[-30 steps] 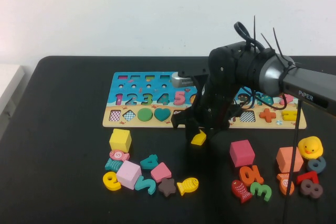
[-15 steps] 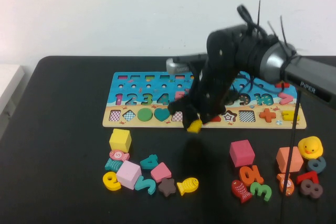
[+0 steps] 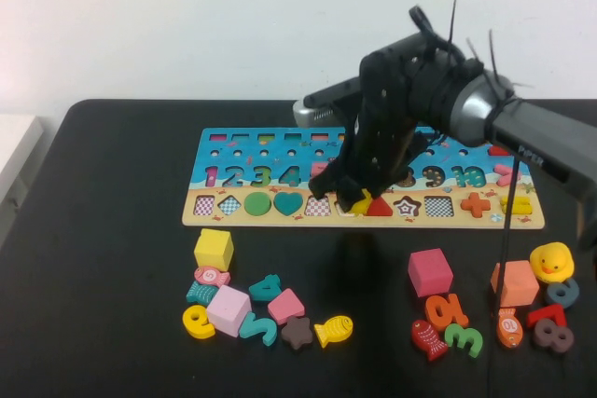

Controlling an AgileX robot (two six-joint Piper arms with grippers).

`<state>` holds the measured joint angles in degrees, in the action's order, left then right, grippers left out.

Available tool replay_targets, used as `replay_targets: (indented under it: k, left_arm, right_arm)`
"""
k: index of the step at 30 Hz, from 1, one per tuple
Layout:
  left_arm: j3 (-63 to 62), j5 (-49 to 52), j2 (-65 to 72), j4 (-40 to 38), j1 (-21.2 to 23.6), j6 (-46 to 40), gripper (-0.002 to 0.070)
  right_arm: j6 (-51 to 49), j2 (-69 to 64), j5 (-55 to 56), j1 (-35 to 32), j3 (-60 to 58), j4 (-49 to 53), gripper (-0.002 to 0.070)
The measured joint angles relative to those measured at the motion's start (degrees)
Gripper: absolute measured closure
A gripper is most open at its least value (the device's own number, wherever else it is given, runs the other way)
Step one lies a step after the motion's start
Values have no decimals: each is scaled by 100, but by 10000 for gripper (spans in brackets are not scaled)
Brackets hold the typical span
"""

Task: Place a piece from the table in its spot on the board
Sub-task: Place the "five-pointed star" into the hole of the five-pointed star

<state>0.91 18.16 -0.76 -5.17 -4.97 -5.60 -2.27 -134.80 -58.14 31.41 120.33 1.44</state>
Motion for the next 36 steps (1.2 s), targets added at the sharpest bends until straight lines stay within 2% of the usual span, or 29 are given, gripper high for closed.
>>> replay_targets:
  k: [13, 36]
  left_arm:
    - [0, 0, 0, 0, 0, 0, 676]
    - [0, 0, 0, 0, 0, -11, 676]
  right_arm:
    - [41, -176, 440, 0, 0, -92, 304]
    - [41, -299, 504, 0, 5, -144, 304]
